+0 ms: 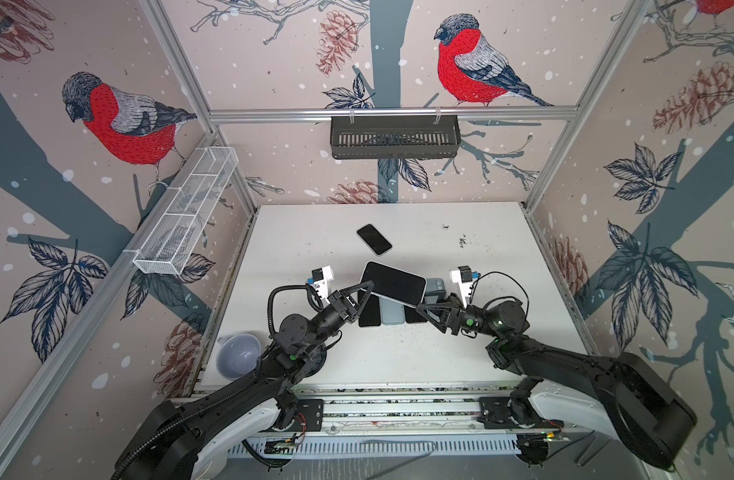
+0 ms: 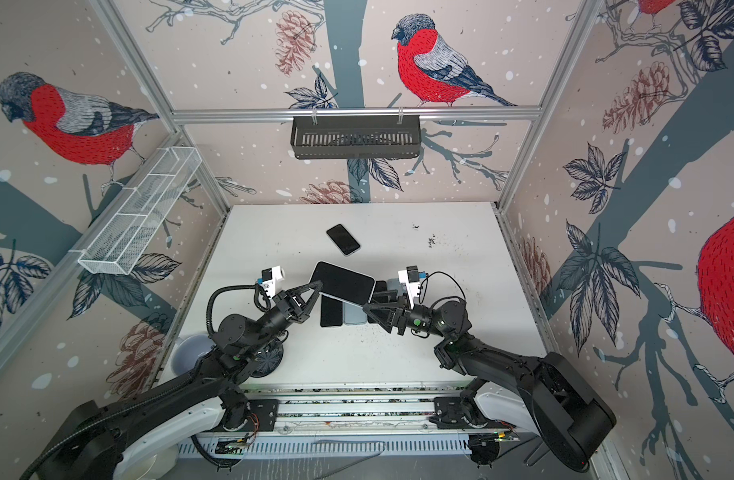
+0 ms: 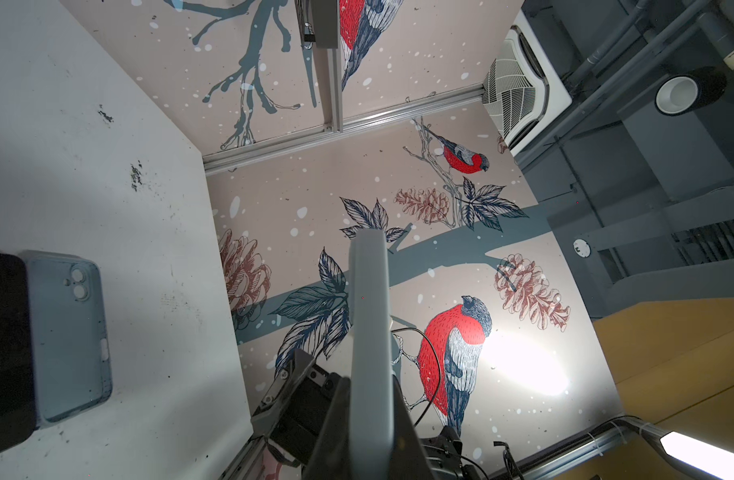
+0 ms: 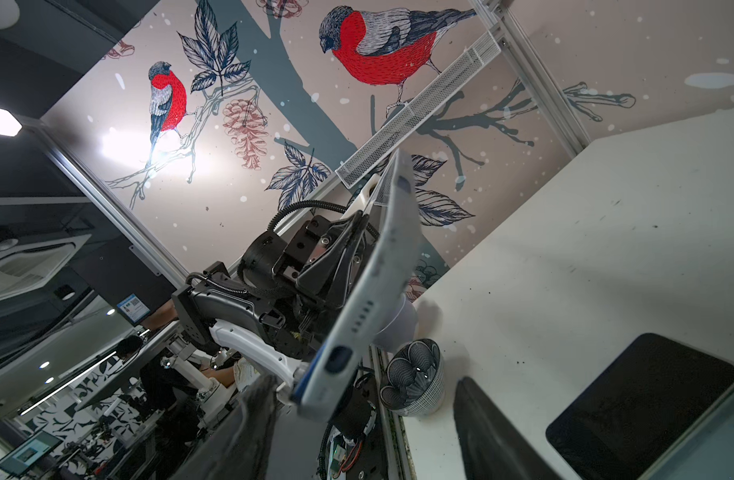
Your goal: Take the phone out of the phone case
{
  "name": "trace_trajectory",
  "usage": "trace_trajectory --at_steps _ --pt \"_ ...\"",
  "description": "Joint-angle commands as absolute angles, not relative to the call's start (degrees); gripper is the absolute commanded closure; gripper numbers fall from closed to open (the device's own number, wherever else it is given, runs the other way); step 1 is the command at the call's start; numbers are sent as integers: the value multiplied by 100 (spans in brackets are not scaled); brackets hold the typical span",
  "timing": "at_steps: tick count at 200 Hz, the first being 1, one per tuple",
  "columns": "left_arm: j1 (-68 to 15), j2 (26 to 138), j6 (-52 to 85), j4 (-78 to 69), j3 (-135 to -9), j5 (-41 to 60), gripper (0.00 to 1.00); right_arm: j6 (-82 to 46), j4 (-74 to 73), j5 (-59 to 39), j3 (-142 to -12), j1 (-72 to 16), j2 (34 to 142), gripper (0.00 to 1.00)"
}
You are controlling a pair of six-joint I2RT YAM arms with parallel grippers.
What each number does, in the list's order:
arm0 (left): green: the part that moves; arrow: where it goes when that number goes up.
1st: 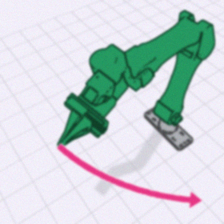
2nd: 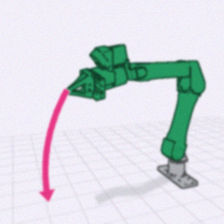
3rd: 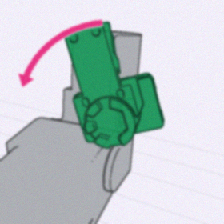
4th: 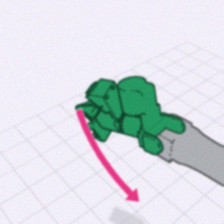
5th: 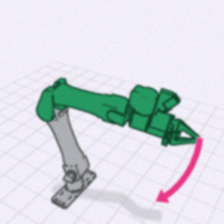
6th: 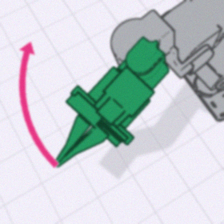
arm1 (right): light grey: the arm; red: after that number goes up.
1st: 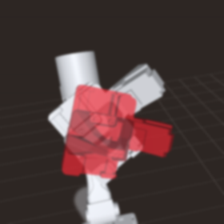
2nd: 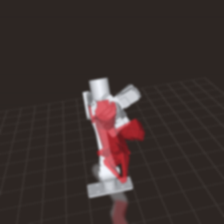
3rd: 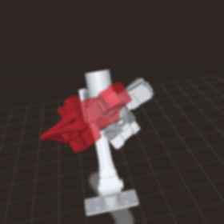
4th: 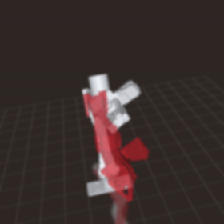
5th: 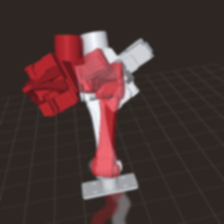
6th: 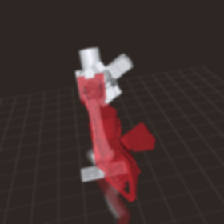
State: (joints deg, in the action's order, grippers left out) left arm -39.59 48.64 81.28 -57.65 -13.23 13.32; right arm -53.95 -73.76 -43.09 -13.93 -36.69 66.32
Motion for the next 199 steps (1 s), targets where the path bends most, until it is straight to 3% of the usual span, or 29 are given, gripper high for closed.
trace_trajectory --at_steps 1,112,199 --pt "-3964 4799 8224 -6396 -1316 1332 100 -5485 -7670 -4282 -1389 -3662 6695 32" --pt "-3979 4790 8251 -6431 -1309 1363 100 -5244 -7384 -4228 -1511 -3567 6897 34" --pt "-4034 4739 8149 -6315 -1411 1491 100 -5251 -7254 -4271 -1913 -3400 7930 37"
